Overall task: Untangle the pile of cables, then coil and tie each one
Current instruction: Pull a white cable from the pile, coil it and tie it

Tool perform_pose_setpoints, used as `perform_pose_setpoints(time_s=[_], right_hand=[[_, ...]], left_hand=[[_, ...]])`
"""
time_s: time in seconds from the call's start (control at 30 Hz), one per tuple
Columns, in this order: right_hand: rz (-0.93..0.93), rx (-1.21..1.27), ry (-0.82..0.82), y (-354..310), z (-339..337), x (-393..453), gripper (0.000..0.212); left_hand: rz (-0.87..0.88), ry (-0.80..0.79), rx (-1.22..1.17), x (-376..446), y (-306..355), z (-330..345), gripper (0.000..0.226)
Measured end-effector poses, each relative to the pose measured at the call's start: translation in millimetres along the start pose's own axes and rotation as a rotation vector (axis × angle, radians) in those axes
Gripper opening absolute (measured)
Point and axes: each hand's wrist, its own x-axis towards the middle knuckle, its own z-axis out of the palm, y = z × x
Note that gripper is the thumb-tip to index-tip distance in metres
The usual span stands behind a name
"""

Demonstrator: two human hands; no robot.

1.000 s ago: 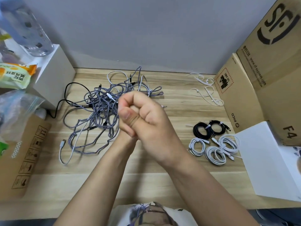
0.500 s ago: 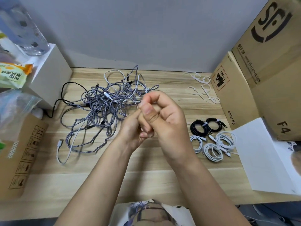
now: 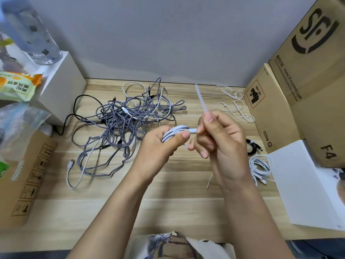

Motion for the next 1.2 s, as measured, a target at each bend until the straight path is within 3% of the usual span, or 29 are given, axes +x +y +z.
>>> perform_pose_setpoints(time_s=[0.2, 0.4, 0.53, 0.63, 0.9, 1.03, 1.2], right_hand=[[0.105, -0.203, -0.057, -6, -13, -2, 0.024], [0.201, -0.212, -0.1, -13, -18, -5, 0.036], [0.205, -0.234, -0.118, -14, -17, -4, 0.036], [0.215, -0.248, -0.118, -14, -16, -5, 0.037], [0.321, -0.263, -0.214, -18, -19, -2, 0.036], [0.348, -0.311, -0.228, -17, -22, 1, 0.034], [0.38, -0.191, -0.218, -13, -20, 1, 0.035]], left_hand=[[0.07, -0.038, 0.039, -8, 11, -2, 0.037], [0.022, -0.129, -0.018, -14, 18, -1, 0.025], [0.003, -0.15, -0.045, -13, 18, -2, 0.031], [0.029, -0.151, -0.063, -13, 19, -2, 0.053], [0.042, -0.184, 0.026, -16, 22, -3, 0.031], [0.027, -0.237, 0.076, -16, 23, 1, 0.04], [0.044, -0.281, 0.032, -16, 23, -3, 0.035]])
